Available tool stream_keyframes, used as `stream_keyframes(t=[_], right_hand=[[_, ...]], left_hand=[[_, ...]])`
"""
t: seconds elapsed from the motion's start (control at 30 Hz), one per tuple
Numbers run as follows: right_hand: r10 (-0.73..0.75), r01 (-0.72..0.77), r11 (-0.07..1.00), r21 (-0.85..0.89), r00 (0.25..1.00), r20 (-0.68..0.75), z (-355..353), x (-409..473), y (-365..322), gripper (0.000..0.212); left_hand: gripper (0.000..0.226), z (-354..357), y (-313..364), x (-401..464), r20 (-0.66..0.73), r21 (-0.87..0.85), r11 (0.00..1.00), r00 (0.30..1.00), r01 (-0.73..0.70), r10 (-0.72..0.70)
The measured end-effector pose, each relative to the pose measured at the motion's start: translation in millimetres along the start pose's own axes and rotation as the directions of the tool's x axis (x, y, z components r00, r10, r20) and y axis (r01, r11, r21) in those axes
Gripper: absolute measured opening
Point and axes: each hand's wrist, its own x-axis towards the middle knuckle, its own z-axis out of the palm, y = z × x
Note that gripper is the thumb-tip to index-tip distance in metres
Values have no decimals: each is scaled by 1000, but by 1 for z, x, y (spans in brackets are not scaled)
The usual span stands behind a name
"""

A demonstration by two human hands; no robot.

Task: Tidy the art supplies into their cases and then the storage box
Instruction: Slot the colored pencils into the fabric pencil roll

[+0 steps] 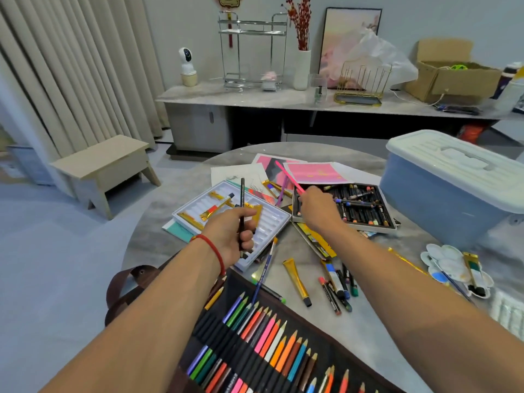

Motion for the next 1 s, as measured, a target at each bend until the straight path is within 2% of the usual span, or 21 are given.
stream_keyframes(t=[0.13,0.27,0.37,0.7,0.8,0.87,0.93,0.97,1.0], right_hand=[[-13,17,997,-69,999,46,20,31,-41,29],[-4,26,956,-291,997,78,34,45,-58,32],[-22,61,912,-405,995,101,35,49,-63,34],[14,91,854,-513,980,197,27,42,-73,36],[-24,71,898,-434,993,113,12,43,-71,31],[-64,78,952,-297,996,56,-8,33,-72,27],[-149,158,985,-75,982,120,-34,7,-76,27],[-196,177,978,109,960,200,-46,-14,-78,29],[-236,132,927,350,933,273,-55,-38,-78,30]], left_hand=[[14,-12,0,12,12,-86,996,1000,9,-8],[17,-28,8,18,56,-146,989,998,31,-23],[12,-40,14,15,60,-154,987,998,34,-25],[13,-43,11,-3,8,-139,990,1000,29,-28],[13,-36,11,-4,-26,-138,990,1000,5,-9],[12,-31,12,-1,-46,-143,990,999,-10,3],[11,-24,12,-1,-44,-148,989,999,-28,21],[14,-20,12,-2,-36,-151,988,999,-38,33],[20,-16,12,-4,-36,-145,988,998,-47,42]])
